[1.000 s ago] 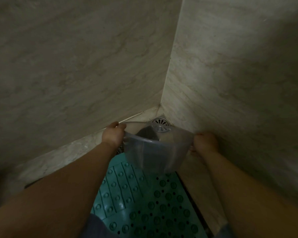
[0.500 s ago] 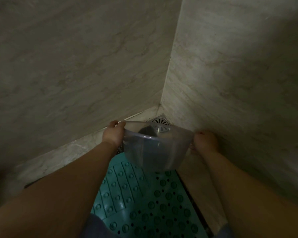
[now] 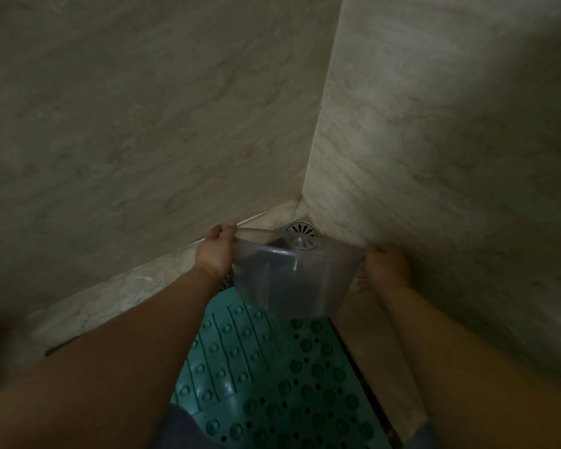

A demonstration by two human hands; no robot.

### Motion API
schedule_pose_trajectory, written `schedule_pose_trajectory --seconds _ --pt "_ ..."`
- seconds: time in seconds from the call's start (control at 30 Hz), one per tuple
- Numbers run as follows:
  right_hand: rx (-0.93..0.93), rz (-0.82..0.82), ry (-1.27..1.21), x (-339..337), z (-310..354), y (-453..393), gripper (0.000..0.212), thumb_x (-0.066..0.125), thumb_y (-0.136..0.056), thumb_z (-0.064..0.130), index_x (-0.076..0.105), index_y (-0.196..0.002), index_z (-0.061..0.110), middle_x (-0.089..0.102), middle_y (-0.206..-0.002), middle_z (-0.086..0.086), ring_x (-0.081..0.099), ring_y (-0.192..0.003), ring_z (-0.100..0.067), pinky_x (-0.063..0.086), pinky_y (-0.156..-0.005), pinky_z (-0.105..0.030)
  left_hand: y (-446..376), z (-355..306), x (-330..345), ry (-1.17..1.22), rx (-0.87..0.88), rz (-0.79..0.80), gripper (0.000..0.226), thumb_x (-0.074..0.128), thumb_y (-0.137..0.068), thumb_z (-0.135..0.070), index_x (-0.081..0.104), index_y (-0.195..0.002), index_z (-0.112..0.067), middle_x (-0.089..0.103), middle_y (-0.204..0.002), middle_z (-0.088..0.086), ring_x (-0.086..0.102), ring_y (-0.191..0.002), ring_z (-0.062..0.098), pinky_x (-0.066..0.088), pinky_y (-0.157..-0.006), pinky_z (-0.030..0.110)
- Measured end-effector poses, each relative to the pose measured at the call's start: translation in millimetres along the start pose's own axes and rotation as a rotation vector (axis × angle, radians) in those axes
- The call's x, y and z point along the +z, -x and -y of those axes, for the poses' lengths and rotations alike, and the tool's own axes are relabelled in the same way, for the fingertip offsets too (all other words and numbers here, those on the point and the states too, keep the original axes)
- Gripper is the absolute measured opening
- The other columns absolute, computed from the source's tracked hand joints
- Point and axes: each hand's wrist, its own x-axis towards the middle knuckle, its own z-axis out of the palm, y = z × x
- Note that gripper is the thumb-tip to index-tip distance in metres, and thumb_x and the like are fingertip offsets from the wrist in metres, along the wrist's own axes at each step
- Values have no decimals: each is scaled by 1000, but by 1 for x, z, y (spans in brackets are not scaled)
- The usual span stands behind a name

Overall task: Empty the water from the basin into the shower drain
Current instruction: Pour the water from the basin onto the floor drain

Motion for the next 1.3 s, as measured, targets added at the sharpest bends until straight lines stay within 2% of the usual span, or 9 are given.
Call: schedule_pose_trajectory --seconds 0.2,0.37,0.5,0.57,0.63,0.87,1.0,1.17,1.3 --pt "10 3 -42 4 -2 -5 38 45 -91 21 66 -98 -9 68 -101 -33 69 -95 -46 54 -85 -59 -5 2 0 -2 23 0 74 49 -80 -57 45 -141 -16 51 -145 14 50 -132 33 37 -114 47" --pt "11 2 -55 5 -4 -7 30 47 -90 26 64 -79 3 69 -97 -29 69 -92 -44 56 -85 -61 -8 3 2 14 41 -7 66 48 -87 -53 44 -141 -15 52 -142 17 51 -129 35 39 -113 48" --pt "10 -3 -39 3 -5 -9 38 47 -91 26 66 -91 -7 70 -97 -30 69 -91 -45 56 -84 -62 -5 0 2 14 29 -5 78 49 -77 -59 43 -141 -16 51 -143 17 49 -131 36 38 -113 48" --pt "10 3 -51 3 -5 -8 35 47 -91 26 66 -85 -3 70 -97 -29 69 -91 -45 56 -84 -61 -4 -1 2 9 24 -3 81 48 -74 -61 43 -142 -16 50 -143 17 49 -131 35 37 -113 48" --pt "14 8 -56 4 -5 -7 30 48 -91 29 64 -79 7 70 -97 -25 70 -90 -42 57 -84 -60 -5 0 2 -1 25 -7 78 46 -78 -60 43 -142 -16 51 -143 17 49 -131 35 37 -114 48" --pt "28 19 -45 4 -6 -11 33 46 -89 34 65 -82 8 71 -98 -23 70 -90 -40 57 -85 -59 -8 3 4 15 38 -26 64 46 -90 -52 42 -143 -15 50 -143 17 49 -131 35 37 -114 46" --pt "19 9 -64 6 -6 -12 37 46 -92 33 68 -95 4 70 -104 -25 69 -94 -42 56 -87 -58 -8 2 5 -3 40 -19 65 45 -90 -53 42 -143 -16 49 -144 17 48 -132 35 35 -115 46" --pt "12 -1 -57 6 -8 -13 31 46 -91 33 61 -71 14 71 -95 -22 70 -88 -40 57 -83 -59 -7 2 5 1 42 -23 65 45 -89 -55 45 -140 -16 52 -141 17 50 -129 35 37 -114 47" --pt "-2 -2 -49 7 -9 -16 36 45 -90 33 67 -90 4 69 -101 -27 68 -95 -43 55 -87 -60 -7 2 5 27 43 -32 65 47 -88 -55 45 -141 -16 51 -142 17 50 -129 35 36 -114 48"
